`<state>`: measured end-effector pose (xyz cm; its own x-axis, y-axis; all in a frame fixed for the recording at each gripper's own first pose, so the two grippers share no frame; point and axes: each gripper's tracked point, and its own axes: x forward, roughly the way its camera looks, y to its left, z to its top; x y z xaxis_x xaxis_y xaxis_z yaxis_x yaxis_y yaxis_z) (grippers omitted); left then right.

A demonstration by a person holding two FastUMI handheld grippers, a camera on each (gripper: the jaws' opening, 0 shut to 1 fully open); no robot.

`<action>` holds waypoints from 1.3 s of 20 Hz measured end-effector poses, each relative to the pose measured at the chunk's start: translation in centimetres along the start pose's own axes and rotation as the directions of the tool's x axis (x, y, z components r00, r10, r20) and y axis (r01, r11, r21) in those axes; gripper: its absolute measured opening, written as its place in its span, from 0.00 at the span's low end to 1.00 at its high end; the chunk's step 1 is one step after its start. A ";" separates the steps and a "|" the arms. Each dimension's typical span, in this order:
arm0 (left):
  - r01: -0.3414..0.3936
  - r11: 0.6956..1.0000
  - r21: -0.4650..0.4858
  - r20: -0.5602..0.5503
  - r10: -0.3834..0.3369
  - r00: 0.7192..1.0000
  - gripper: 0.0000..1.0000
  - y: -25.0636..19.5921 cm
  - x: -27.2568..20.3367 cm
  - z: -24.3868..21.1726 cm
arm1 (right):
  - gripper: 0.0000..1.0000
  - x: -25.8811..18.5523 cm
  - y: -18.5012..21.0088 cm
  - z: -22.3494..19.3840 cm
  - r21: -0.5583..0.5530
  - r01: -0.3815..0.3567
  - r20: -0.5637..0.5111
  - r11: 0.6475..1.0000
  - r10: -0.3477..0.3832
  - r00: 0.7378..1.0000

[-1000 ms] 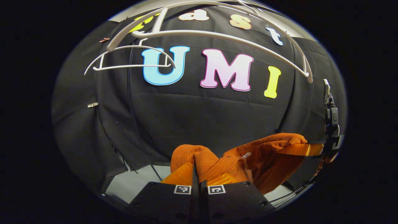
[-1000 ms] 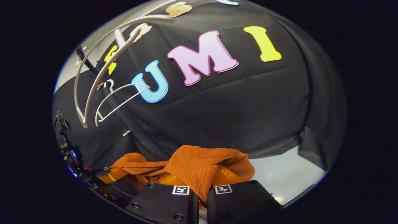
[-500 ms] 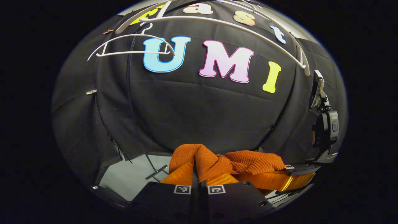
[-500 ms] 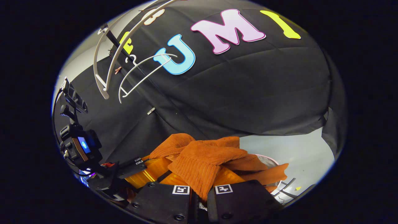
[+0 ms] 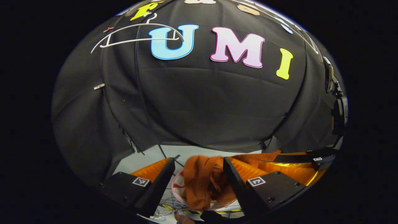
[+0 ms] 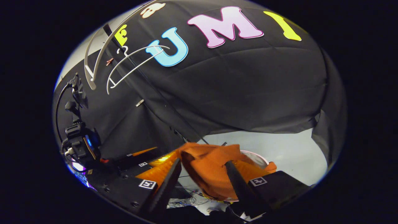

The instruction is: Grasp the clothes on the hanger with both hands and then place them into the laundry hamper below.

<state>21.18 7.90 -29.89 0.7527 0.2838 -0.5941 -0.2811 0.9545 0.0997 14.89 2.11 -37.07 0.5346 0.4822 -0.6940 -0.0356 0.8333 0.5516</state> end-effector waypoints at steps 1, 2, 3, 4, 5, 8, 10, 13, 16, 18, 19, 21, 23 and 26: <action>0.009 1.000 -0.008 0.006 -0.009 1.000 0.98 -0.1 0.1 0.1 | 0.99 -0.8 -0.1 0.6 0.025 -0.004 0.014 1.000 0.003 1.000; 0.017 1.000 -0.009 0.011 -0.017 1.000 0.97 -0.3 0.1 0.0 | 0.99 -0.5 0.0 1.0 0.045 -0.010 0.029 0.999 0.008 1.000; 0.015 1.000 -0.007 0.017 -0.015 1.000 0.96 -0.1 -0.2 0.1 | 0.99 -0.8 0.0 1.5 0.052 -0.008 0.045 0.999 0.006 0.999; 0.012 1.000 -0.004 0.022 -0.012 1.000 0.96 0.4 -0.3 0.1 | 0.99 -0.8 -0.2 2.0 0.049 0.001 0.059 0.999 -0.004 0.998; 0.011 1.000 -0.004 0.028 -0.011 1.000 0.95 0.5 -0.6 0.2 | 0.98 -0.8 -0.3 2.4 0.043 0.004 0.072 0.999 -0.007 0.997; 0.009 1.000 -0.014 0.055 -0.008 0.998 0.96 1.2 -1.4 0.6 | 0.98 -1.1 -0.2 3.0 0.026 0.004 0.087 1.000 -0.006 0.996; 0.012 1.000 -0.017 0.090 -0.010 0.996 0.95 1.4 -2.0 1.3 | 0.99 -1.3 0.0 3.0 0.015 0.009 0.095 1.000 -0.010 0.995; 0.030 0.999 -0.014 0.126 -0.028 0.992 0.96 1.5 -3.3 1.8 | 0.99 -2.2 0.8 2.2 0.012 0.013 0.101 1.000 -0.014 0.995; 0.054 0.999 -0.004 0.142 -0.052 0.988 0.96 1.5 -5.0 1.6 | 0.99 -3.7 2.0 1.2 0.002 0.018 0.123 1.000 -0.018 0.992; 0.074 0.997 0.006 0.162 -0.074 0.984 0.96 1.7 -6.6 1.4 | 0.99 -4.8 2.9 0.5 -0.007 0.026 0.140 1.000 -0.024 0.990; 0.083 0.996 0.011 0.176 -0.084 0.981 0.96 2.0 -7.5 1.5 | 0.98 -5.5 3.5 0.2 -0.012 0.030 0.154 0.999 -0.028 0.988; 0.099 0.995 0.026 0.206 -0.102 0.973 0.96 2.9 -9.6 1.5 | 0.98 -7.0 5.1 -0.4 -0.022 0.037 0.182 0.999 -0.033 0.983; 0.111 0.993 0.042 0.240 -0.118 0.964 0.96 3.8 -11.9 1.5 | 0.98 -8.7 6.9 -1.6 -0.033 0.051 0.217 0.998 -0.043 0.975; 0.141 0.988 0.060 0.272 -0.152 0.950 0.96 5.3 -16.1 0.4 | 0.98 -11.6 10.1 -3.9 -0.041 0.072 0.270 0.997 -0.058 0.961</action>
<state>7.85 8.42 -19.46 0.9200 0.1495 -0.3622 -0.1359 0.9887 0.0629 5.08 6.02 -25.23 0.7441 0.3420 -0.5739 -0.0319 0.8762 0.4809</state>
